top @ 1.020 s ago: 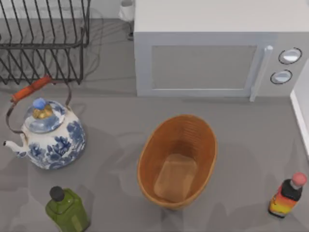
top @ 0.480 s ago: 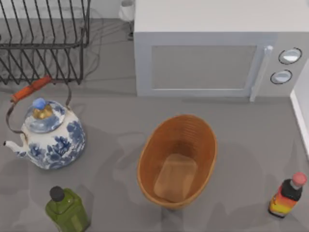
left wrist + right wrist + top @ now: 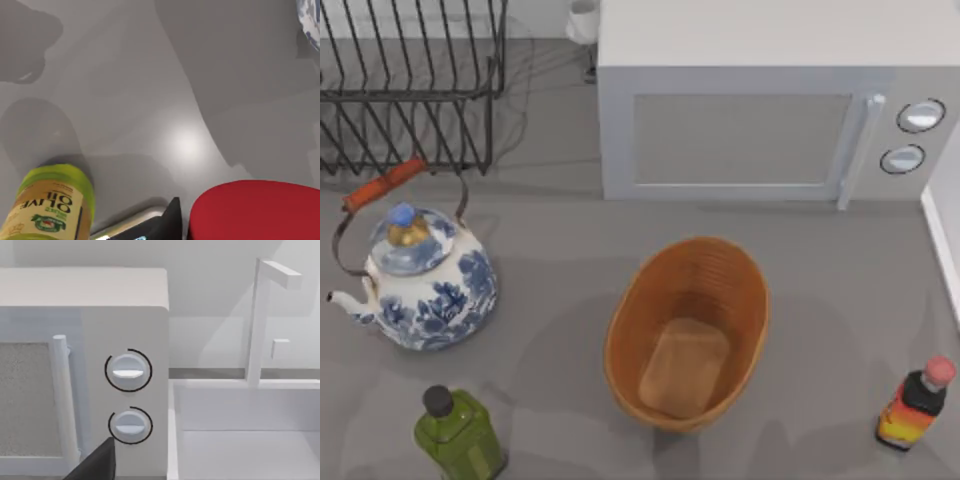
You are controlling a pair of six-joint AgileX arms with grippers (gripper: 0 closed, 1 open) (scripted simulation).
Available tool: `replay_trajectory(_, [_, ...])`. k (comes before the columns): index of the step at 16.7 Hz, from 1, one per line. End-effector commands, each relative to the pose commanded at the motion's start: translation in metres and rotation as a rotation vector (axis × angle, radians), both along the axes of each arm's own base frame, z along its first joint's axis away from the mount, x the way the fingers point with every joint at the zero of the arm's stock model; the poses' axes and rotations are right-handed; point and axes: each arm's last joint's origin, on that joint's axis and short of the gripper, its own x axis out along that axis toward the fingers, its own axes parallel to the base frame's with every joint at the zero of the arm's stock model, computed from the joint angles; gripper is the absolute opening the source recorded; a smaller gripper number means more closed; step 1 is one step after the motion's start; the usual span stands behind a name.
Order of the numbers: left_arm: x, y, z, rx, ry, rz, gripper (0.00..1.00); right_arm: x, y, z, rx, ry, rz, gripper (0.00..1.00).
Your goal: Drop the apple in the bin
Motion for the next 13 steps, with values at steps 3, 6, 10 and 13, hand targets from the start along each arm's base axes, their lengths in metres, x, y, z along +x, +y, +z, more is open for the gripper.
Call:
replay_trajectory(3, [0.014, -0.05, 0.045, 0.032, -0.057, -0.167, 0.0, 0.0, 0.0, 0.0, 0.0, 0.0, 0.0, 1.0])
replay_trajectory(6, [0.03, -0.133, 0.054, 0.041, -0.046, -0.414, 0.0, 0.0, 0.0, 0.0, 0.0, 0.0, 0.0, 1.0])
replay_trajectory(10, [0.019, -0.273, 0.022, 0.085, 0.052, -0.811, 0.0, 0.0, 0.0, 0.0, 0.0, 0.0, 0.0, 1.0])
replay_trajectory(13, [-0.016, -0.357, -0.003, 0.155, 0.09, -1.056, 0.0, 0.0, 0.0, 0.0, 0.0, 0.0, 0.0, 1.0])
